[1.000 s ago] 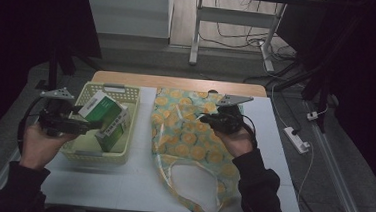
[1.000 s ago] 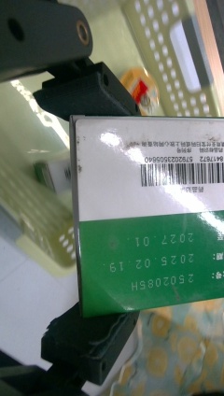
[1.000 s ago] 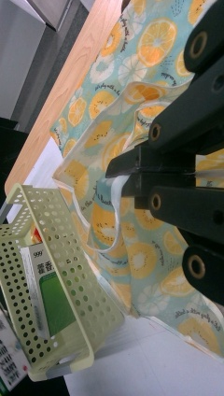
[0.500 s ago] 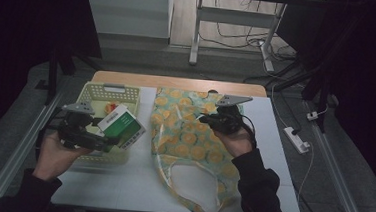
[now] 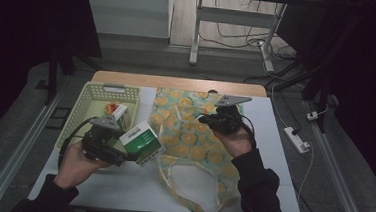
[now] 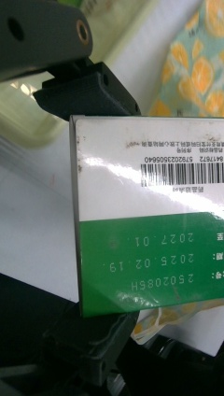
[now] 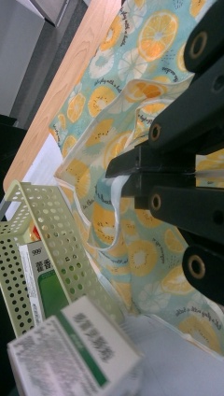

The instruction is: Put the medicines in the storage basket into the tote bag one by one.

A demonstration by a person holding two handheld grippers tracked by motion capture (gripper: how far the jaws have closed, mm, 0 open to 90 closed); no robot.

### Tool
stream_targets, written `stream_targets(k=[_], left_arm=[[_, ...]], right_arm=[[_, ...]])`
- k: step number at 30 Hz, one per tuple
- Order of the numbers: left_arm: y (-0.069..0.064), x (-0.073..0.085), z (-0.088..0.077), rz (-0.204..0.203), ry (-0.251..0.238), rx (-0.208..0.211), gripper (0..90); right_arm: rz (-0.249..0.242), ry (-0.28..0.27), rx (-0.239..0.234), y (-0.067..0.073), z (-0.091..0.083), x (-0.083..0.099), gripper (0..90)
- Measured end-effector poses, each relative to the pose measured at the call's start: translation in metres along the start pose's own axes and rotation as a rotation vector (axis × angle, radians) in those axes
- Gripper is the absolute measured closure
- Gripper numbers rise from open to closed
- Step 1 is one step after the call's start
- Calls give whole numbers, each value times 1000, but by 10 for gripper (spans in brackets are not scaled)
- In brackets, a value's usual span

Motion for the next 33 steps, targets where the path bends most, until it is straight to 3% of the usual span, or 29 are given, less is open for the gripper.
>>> stream_targets(k=[16, 28, 33], left_arm=[[-18, -20, 48, 64, 14, 81, 153], [-25, -40, 79, 106, 34, 93, 153], [-24, -49, 91, 100, 44, 93, 153]], right_arm=[[-4, -2, -1, 1, 0, 0, 900], [-21, -10, -7, 4, 0, -1, 900], [-25, -12, -9, 5, -1, -1, 900]])
Point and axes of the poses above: each handheld gripper's, and its own axes: z roughly forward along the jaws, x roughly out of its underside, y roughly to its left, the point moved 1 cm from there along z, roughly forward along the jaws, and after that the axes turned 15 degrees about z, right-handed, at the moved point
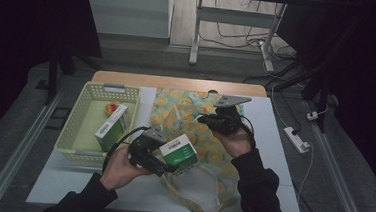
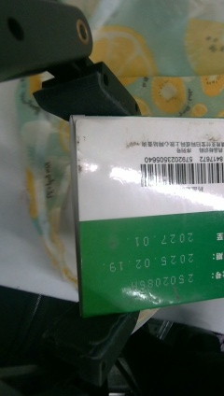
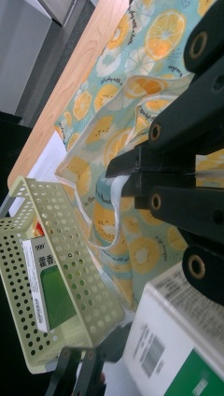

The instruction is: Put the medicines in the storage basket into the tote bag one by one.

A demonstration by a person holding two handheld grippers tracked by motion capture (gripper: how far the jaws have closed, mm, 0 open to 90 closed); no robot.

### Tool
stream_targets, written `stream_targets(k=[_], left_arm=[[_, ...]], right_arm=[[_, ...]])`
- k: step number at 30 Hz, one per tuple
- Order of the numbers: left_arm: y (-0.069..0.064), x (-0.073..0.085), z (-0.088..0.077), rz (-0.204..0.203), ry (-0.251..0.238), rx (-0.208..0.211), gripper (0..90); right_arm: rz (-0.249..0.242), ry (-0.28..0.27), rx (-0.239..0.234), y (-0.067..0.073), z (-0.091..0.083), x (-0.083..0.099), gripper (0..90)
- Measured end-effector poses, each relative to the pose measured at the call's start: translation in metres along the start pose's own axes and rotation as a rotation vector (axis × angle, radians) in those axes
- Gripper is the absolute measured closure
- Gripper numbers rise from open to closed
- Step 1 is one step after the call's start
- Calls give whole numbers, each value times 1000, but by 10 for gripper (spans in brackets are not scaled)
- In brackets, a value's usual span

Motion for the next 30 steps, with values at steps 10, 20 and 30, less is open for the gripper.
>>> stream_targets(k=[10, 20, 30], left_arm=[[12, -14, 29, 1, 54, -30, 152], [31, -23, 47, -42, 51, -45, 151], [51, -27, 64, -91, 81, -98, 150]], right_arm=[[-7, -1, -1, 0, 0, 0, 900], [-3, 4, -2, 1, 2, 1, 900], [-6, 11, -1, 1, 3, 2, 900]])
Point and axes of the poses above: each handheld gripper's, and its own axes: z roughly forward along the jaws, x roughly out of its underside, y roughly to its left, the point moved 1 cm from there along z, roughly forward along the jaws, and after that the axes turned 15 degrees about z, right-handed, at the moved point
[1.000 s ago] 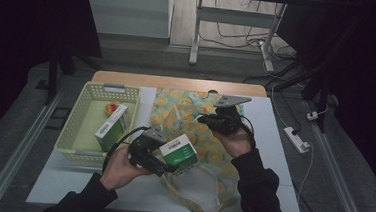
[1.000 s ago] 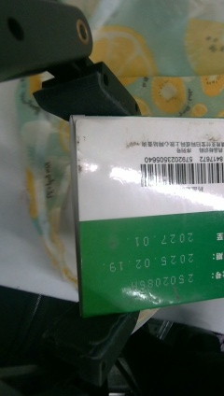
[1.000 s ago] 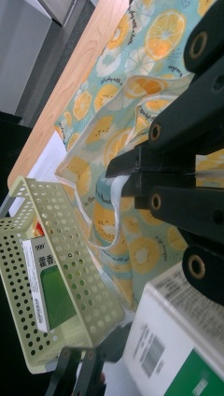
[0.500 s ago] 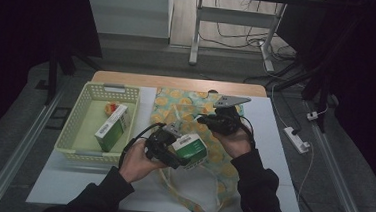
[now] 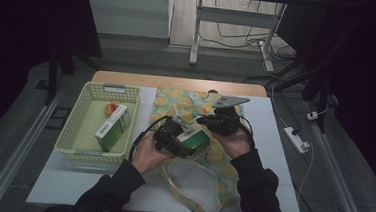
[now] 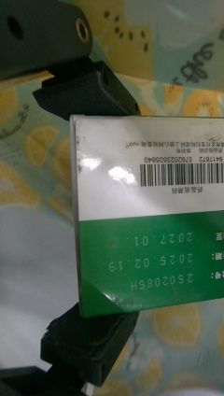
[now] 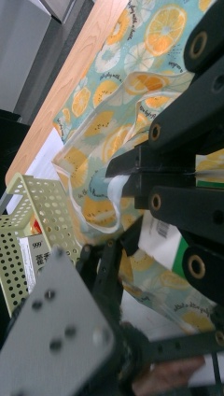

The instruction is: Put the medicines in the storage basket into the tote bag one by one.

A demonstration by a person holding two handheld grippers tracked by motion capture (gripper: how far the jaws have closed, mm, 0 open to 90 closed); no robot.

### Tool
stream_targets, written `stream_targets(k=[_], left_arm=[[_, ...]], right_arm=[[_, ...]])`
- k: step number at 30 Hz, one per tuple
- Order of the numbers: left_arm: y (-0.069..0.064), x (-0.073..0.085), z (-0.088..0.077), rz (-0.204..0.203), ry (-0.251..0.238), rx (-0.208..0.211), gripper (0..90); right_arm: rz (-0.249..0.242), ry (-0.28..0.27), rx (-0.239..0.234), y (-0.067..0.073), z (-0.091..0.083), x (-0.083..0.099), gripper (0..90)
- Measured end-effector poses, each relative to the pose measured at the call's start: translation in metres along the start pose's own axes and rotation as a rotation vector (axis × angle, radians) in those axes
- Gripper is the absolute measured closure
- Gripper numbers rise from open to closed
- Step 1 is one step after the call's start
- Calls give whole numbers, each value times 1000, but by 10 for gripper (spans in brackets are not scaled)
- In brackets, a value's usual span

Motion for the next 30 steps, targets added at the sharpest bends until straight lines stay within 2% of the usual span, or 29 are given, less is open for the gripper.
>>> stream_targets(k=[12, 22, 26, 30], left_arm=[[14, -1, 15, -31, 20, -60, 148], [21, -1, 22, -63, 11, -109, 145], [23, -3, 25, -60, 14, -130, 140], [23, -4, 28, -62, 8, -131, 132]], right_arm=[[7, 9, 4, -3, 3, 2, 900], [9, 14, 9, -5, 4, 3, 900], [8, 15, 12, -5, 4, 3, 900], [11, 13, 15, -6, 4, 3, 900]])
Point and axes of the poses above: each handheld gripper's, and its own axes: z roughly forward along the jaws, x roughly out of its underside, y roughly to its left, the point moved 1 cm from there along z, roughly forward along the jaws, and after that the axes turned 15 degrees about z, right-handed, at the moved point
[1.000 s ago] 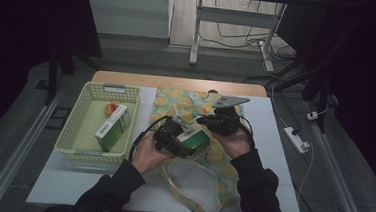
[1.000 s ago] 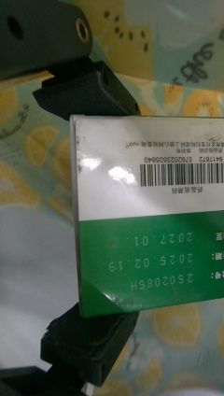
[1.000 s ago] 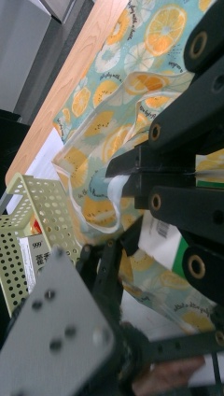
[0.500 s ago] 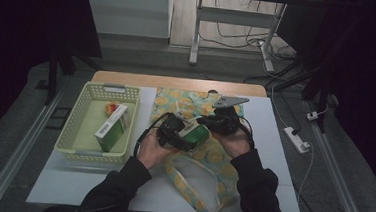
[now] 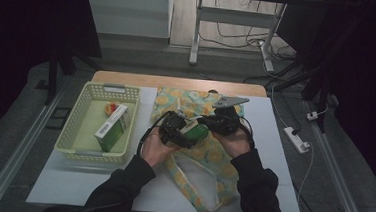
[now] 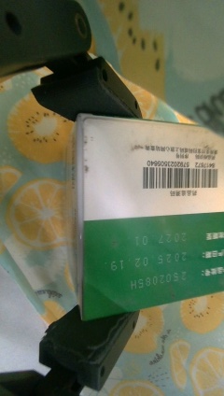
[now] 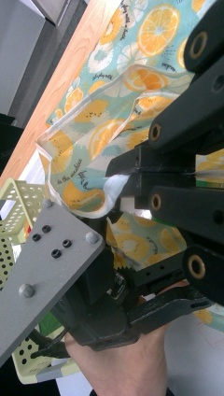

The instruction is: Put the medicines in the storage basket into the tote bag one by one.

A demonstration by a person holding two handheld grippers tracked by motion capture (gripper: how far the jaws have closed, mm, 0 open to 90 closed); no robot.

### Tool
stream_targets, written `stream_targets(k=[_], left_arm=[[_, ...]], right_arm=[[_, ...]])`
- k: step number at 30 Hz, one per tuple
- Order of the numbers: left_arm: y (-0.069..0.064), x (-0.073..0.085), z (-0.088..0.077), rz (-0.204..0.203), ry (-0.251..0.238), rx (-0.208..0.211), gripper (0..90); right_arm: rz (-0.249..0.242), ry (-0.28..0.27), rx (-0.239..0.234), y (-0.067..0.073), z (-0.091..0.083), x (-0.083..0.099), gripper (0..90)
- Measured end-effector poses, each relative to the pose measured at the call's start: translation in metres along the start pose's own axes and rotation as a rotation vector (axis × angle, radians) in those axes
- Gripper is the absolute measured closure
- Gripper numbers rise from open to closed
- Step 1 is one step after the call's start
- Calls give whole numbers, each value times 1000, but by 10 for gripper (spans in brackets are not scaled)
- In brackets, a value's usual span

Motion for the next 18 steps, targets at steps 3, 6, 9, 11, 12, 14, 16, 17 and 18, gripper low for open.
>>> stream_targets(k=[3, 6, 9, 11, 12, 14, 16, 17, 18], left_arm=[[-1, 0, -1, -3, 0, -5, 125], [-4, 1, -4, 0, 2, -1, 99], [-7, 2, -9, 9, -14, 1, 89], [-10, 2, -14, 16, -26, -3, 81], [-11, 2, -17, 21, -34, 2, 76], [-12, 3, -22, 20, -50, 7, 66], [-13, 5, -28, 24, -62, 21, 61], [-14, 7, -31, 19, -74, 29, 58], [-14, 8, -34, 14, -91, 41, 56]], right_arm=[[2, -4, 0, -1, 0, 0, 900], [1, -6, 0, -1, -1, 0, 899], [1, -9, 1, -1, -1, 0, 900], [2, -9, 2, -2, -2, 0, 899], [3, -9, 3, -2, -2, 0, 899], [7, -8, 3, -3, -2, 0, 900], [8, -9, 6, -4, -2, 0, 899], [9, -10, 5, -4, -2, 0, 900], [10, -10, 5, -4, -2, 0, 900]])
Point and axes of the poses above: each handheld gripper's, and its own axes: z roughly forward along the jaws, x roughly out of its underside, y roughly to its left, the point moved 1 cm from there along z, roughly forward along the jaws, and after that the axes turned 15 degrees about z, right-handed, at the moved point
